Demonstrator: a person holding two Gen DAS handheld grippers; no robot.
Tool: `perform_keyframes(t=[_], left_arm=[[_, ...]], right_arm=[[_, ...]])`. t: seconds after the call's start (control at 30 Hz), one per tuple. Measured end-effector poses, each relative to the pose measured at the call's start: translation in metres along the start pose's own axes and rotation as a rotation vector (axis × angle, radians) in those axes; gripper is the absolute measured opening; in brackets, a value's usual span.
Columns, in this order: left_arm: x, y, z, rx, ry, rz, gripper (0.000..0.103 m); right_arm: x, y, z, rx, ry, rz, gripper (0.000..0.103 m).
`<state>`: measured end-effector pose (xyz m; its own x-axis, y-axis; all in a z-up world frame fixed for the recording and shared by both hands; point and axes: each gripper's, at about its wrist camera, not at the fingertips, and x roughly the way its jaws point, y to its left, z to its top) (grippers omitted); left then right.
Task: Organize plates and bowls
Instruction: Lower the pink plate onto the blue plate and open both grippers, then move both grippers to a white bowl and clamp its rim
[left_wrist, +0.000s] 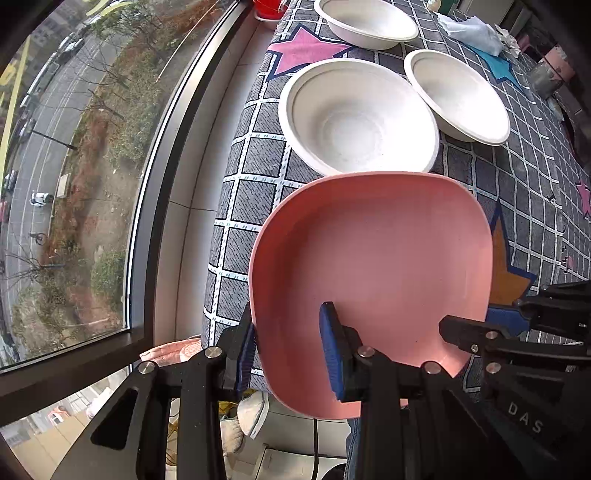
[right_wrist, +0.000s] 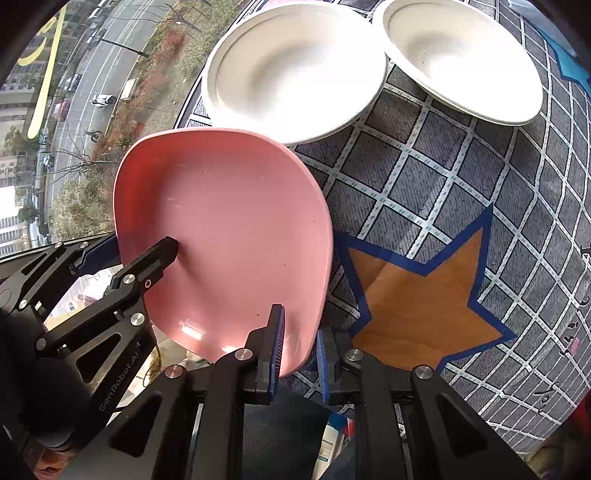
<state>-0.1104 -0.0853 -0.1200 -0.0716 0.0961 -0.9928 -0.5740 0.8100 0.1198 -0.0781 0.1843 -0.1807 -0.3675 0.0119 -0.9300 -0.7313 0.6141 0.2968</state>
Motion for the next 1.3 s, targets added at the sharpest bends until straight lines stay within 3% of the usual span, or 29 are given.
perform_keyframes(t=[0.2, 0.3, 0.33, 0.37, 0.43, 0.53, 0.97, 1.3], left_arm=[[0.007, 0.001, 0.0, 0.006, -0.006, 0.009, 0.039], [0.009, 0.0, 0.0, -0.015, 0.001, 0.006, 0.066], [0.007, 0.001, -0.001, -0.023, -0.01, 0.018, 0.073], [0.005, 0.001, -0.002, -0.029, -0.018, 0.03, 0.075], [0.003, 0.006, -0.002, -0.055, -0.018, 0.02, 0.08], [0.003, 0.012, -0.002, -0.082, -0.008, 0.002, 0.08], [-0.01, -0.017, 0.024, -0.033, -0.037, -0.056, 0.08], [-0.037, -0.045, 0.069, -0.005, -0.093, -0.074, 0.08]], right_arm=[[0.016, 0.006, -0.009, 0.005, 0.013, -0.018, 0.019], [0.016, 0.01, -0.007, 0.021, 0.013, 0.002, 0.02], [0.012, 0.007, -0.008, 0.025, 0.008, -0.014, 0.029], [0.012, 0.01, -0.006, 0.023, -0.004, -0.031, 0.033], [0.002, 0.009, -0.008, 0.013, -0.024, -0.044, 0.052], [-0.01, -0.008, -0.021, 0.054, -0.05, -0.006, 0.073], [-0.027, -0.098, -0.065, 0.313, -0.041, 0.003, 0.073], [-0.063, -0.155, -0.065, 0.356, -0.092, 0.0, 0.073]])
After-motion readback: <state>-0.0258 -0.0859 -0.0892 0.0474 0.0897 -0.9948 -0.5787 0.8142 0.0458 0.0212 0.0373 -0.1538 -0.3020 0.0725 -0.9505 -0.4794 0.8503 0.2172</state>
